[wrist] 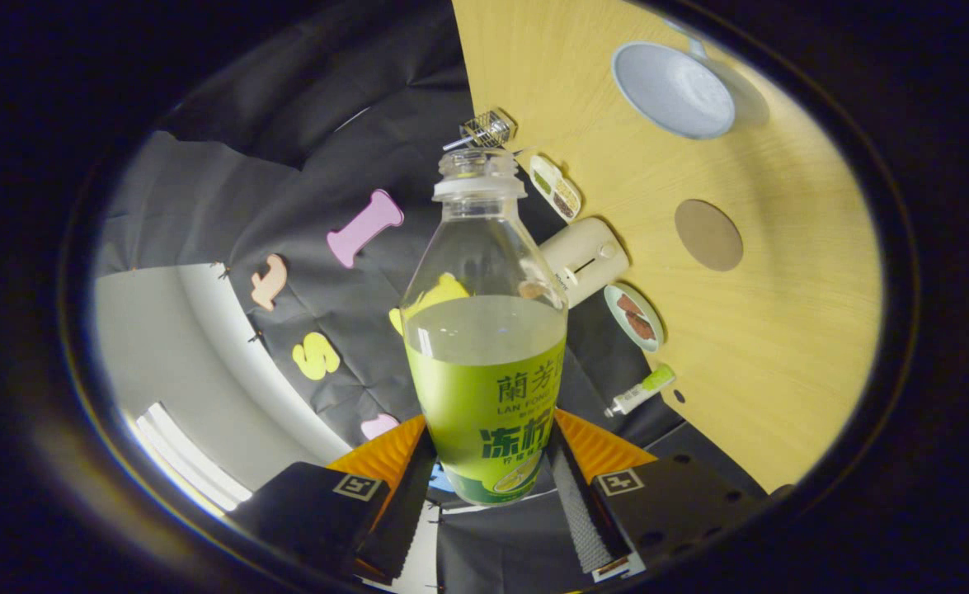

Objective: Take the bottle from table, then pour the juice into the cup, finally place the bottle on the coaster

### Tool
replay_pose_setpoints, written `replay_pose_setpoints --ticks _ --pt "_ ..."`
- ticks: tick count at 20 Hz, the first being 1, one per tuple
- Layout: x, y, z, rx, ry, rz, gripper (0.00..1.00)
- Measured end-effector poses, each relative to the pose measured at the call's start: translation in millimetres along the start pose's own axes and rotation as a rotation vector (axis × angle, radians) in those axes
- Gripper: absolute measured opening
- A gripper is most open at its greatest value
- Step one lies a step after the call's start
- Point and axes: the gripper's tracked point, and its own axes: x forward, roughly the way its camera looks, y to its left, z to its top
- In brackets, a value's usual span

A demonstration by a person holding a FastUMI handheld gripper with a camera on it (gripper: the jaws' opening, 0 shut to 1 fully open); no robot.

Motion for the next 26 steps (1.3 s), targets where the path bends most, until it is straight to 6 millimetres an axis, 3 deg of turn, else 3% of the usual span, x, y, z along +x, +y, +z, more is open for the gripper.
replay_pose_setpoints --ticks 6,16,22,26 --pt "-6.2 -16.3 3.9 -0.174 -0.023 -0.077 0.79" --pt "-16.1 -72.4 3.6 -0.614 -0.021 -0.317 0.8" --pt "-29.5 -87.4 19.0 -0.987 -0.09 -0.459 0.8" --pt "-34.0 -94.9 18.6 -1.157 -0.112 -0.494 0.8"
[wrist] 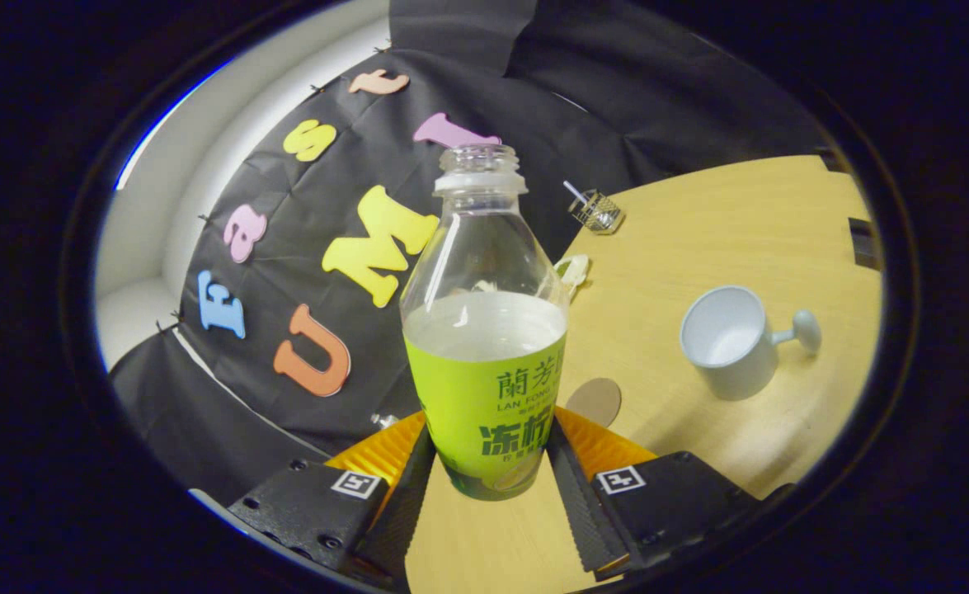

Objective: Take the bottle from table, then pour the juice into the cup, finally place the bottle on the coaster

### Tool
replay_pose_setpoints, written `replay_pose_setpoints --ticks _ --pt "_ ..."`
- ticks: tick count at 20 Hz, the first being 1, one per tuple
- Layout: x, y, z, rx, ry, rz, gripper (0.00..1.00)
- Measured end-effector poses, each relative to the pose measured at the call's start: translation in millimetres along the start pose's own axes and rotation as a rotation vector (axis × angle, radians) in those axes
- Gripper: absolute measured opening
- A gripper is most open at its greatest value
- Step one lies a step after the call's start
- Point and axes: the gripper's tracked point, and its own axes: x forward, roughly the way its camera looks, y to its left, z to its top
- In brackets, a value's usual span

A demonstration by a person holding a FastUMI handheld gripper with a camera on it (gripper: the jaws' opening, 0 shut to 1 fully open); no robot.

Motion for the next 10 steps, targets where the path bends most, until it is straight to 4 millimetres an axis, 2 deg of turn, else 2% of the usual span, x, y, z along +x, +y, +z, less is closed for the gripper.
replay_pose_setpoints --ticks 2,4,10 --pt "2.2 -2.0 -0.8 -0.084 -0.034 -0.018 0.8" --pt "-4.1 0.1 2.4 -0.172 -0.069 -0.016 0.8" --pt "-19.9 -12.6 9.7 -0.452 -0.111 -0.13 0.81"
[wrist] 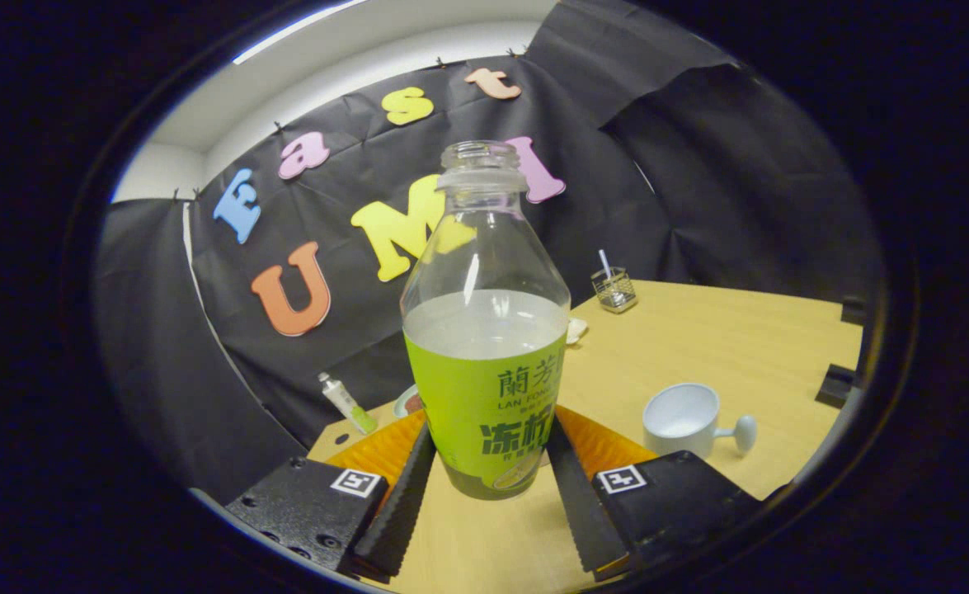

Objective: Take the bottle from table, then pour the juice into the cup, finally place the bottle on the coaster

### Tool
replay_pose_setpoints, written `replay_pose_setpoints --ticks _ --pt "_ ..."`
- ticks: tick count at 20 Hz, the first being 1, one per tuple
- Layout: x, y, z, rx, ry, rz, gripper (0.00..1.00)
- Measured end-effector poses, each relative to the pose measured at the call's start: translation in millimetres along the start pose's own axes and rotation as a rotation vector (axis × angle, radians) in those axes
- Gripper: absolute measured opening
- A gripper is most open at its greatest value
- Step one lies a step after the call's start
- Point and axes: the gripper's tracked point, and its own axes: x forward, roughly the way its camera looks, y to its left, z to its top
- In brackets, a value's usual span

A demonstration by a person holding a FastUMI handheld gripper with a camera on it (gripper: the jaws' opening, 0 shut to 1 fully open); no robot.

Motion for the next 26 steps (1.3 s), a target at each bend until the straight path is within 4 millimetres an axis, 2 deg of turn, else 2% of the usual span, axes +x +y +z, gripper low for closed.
replay_pose_setpoints --ticks 5,8,16,20,26 --pt "0.5 2.5 -1.2 -0.243 -0.034 -0.058 0.81" --pt "3.4 16.3 -2.5 -0.242 -0.034 -0.024 0.81" --pt "24.0 27.4 -1.4 -0.277 -0.044 -0.01 0.81" --pt "46.3 24.5 2.9 -0.286 -0.059 -0.041 0.81" --pt "98.6 17.5 1.4 -0.324 -0.049 -0.089 0.81"
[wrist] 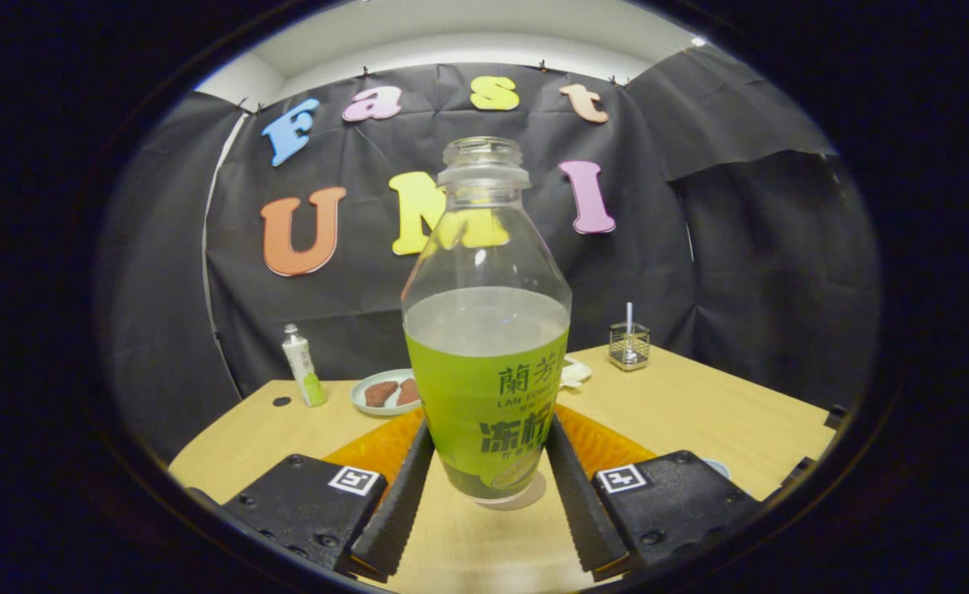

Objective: Take the bottle from table, then pour the juice into the cup, finally place the bottle on the coaster

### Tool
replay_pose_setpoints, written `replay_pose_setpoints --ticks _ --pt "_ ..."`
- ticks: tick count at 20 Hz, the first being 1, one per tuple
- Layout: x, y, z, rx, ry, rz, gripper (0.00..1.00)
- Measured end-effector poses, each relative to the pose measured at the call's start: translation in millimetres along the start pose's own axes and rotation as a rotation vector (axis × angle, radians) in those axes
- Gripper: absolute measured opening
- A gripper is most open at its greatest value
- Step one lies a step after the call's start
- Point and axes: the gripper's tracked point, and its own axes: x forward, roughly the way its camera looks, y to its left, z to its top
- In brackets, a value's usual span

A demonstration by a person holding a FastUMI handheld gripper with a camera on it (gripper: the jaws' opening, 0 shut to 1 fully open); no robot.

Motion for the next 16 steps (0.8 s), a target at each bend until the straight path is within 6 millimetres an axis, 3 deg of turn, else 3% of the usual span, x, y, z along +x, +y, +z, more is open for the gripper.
replay_pose_setpoints --ticks 6,16 --pt "43.8 6.4 -19.4 -0.115 0.098 -0.033 0.82" --pt "83.7 -1.9 -57.4 -0.039 0.152 0.001 0.82"
